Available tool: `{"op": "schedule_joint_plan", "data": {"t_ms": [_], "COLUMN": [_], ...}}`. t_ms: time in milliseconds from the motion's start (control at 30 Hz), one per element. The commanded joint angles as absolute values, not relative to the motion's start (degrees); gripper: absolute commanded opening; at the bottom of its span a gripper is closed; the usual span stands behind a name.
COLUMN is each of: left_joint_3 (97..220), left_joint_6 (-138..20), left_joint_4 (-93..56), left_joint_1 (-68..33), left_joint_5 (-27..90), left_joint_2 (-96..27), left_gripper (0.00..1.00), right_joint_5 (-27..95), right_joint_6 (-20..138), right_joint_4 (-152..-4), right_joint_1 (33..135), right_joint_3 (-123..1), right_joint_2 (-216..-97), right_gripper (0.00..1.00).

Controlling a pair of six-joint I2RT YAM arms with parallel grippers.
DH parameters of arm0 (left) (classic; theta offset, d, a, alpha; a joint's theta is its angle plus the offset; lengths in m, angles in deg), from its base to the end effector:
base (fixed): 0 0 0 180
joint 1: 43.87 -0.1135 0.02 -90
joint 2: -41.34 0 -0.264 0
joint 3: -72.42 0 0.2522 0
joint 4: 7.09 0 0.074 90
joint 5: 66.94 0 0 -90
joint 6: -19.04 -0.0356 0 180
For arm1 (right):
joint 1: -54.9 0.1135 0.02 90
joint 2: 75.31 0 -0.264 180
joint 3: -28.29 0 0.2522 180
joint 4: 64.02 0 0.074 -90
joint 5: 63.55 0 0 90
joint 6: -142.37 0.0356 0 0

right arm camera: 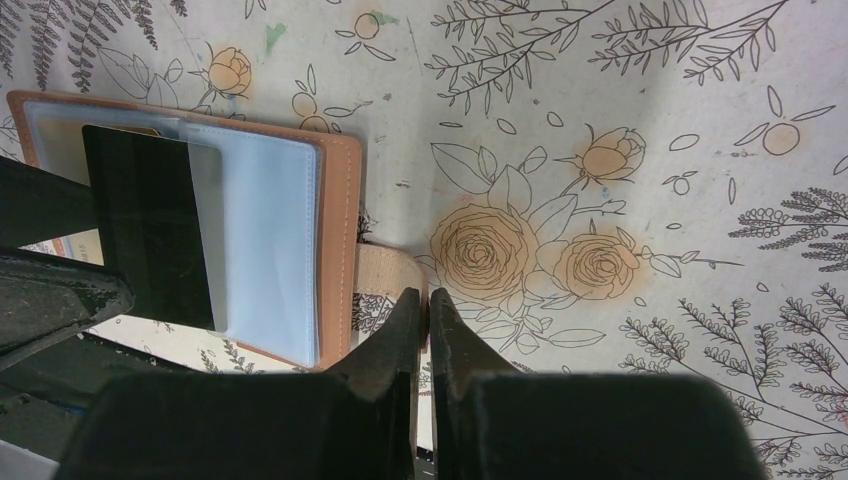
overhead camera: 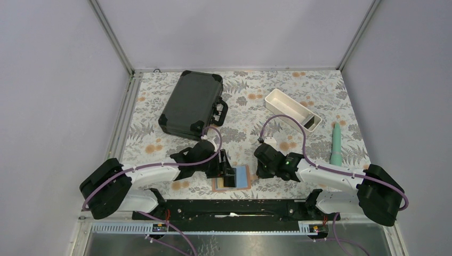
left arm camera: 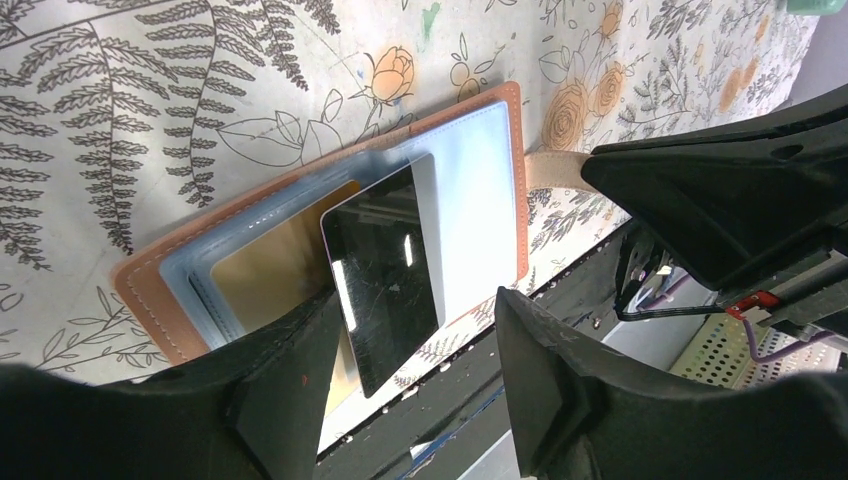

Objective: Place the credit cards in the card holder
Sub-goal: Insert the credit card into the card holder.

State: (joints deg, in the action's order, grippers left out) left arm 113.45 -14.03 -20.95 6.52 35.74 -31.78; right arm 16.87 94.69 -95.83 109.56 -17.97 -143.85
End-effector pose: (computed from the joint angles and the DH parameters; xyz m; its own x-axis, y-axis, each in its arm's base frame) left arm 0.1423 -0.1842 0.1540 -0.9614 -0.1206 -0.2472 0.0792 0.7393 -0.6687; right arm 0.1325 0.1767 0.1752 -0.8499 -0.0509 -0.5244 -0.2376 0.9254 0.2952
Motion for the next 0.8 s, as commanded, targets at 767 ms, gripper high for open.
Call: {"op": "schedule_joint_plan", "data": {"t_ms": [767], "left_joint_3": [127.8], "left_joint_6": [-16.0], "left_joint_4": [-46.2], "left_joint_1": [15.2], "left_joint_5": [24.2], "left_joint_2": [-36.6], "left_gripper": [0.66], "right_joint_5": [15.7], "right_joint_6": [94.1], "right_joint_4": [-96.2], "right_joint_1": [110.1], "right_joint_3": [-18.5], "right_joint_2": [-142.9], "right_gripper": [0.00]}}
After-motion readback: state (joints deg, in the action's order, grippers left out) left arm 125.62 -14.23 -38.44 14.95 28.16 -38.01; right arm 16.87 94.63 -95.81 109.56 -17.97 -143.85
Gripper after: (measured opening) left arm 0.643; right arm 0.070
